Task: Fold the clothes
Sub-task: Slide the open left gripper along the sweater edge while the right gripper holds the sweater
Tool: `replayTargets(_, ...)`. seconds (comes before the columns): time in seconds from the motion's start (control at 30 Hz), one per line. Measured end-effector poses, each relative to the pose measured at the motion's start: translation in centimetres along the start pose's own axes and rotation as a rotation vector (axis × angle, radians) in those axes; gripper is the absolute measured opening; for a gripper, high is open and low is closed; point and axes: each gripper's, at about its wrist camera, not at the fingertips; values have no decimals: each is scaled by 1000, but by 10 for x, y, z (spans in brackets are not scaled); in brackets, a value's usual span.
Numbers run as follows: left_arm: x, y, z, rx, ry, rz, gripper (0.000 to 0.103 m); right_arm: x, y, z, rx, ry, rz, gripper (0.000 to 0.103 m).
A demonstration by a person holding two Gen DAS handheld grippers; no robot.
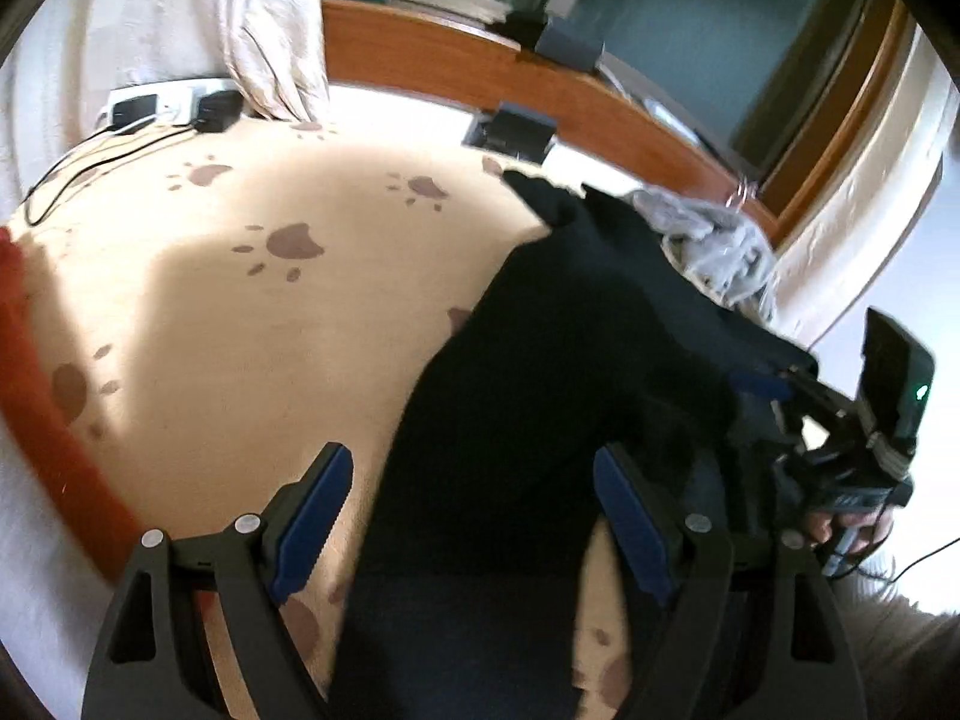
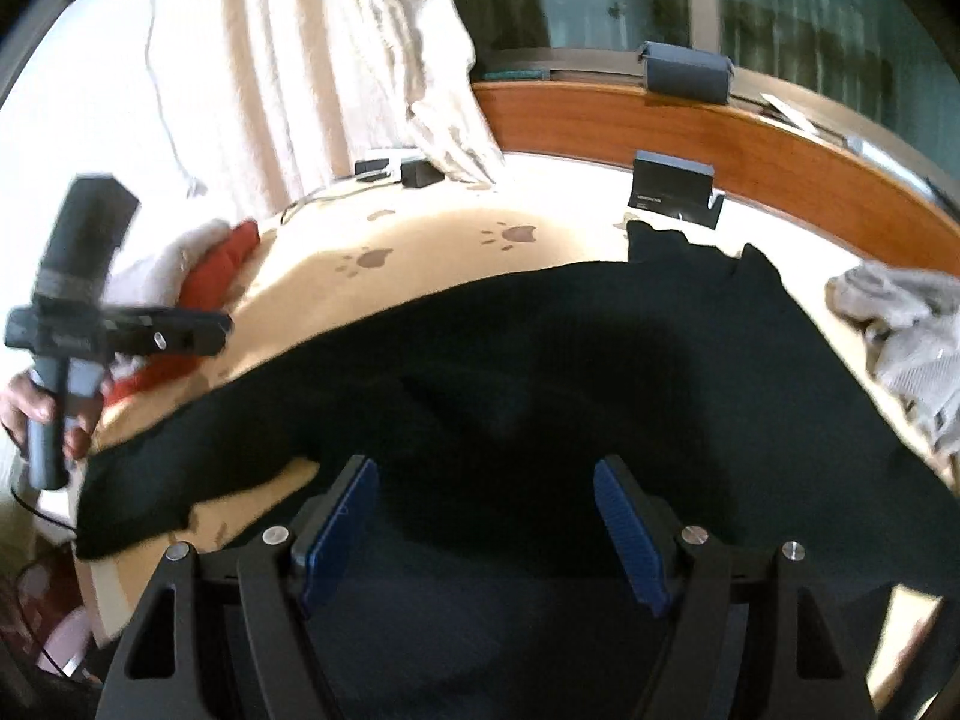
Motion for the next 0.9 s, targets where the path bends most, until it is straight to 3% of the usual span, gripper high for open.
replayTargets(0.1,-4,6,22,-56,54,6,84,5,-11,1,5,-36,48,77)
replayTargets(0.3,-7,0,38,-47,77,76,84,13,-37,3,-51,-61,149,77)
replayTargets(0.37,-8,-5,40,-67,84,110,77,14,-45,1,-64,-76,187,77)
replayTargets(0.4,-8,-8,41,-79,87,127,65,15,-49,0,-65,-80,205,77)
replayTargets(0.43,-7,-11,42,-92,92,145,44,16,-53,-1,-64,-85,223,77)
replayTargets(0.53,-5,-14,40,-99,108,173,18,20,-63,-6,-54,-103,274,77)
replayTargets(0.63,-3,-16,39,-107,108,166,10,23,-72,-7,-44,-110,317,77)
replayTargets(0.73,-3,-16,37,-122,95,132,9,24,-76,-9,-33,-109,336,77)
replayTargets(0.9,-25,-3,15,-227,-28,31,8,24,-77,-16,-10,-139,335,77)
Point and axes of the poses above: each gripper's, at about its wrist camera, not at the fingertips, and z roughly the way its jaws point, y to its left, x to its underside, and after that the axes turned 6 degrees about -x, right-handed
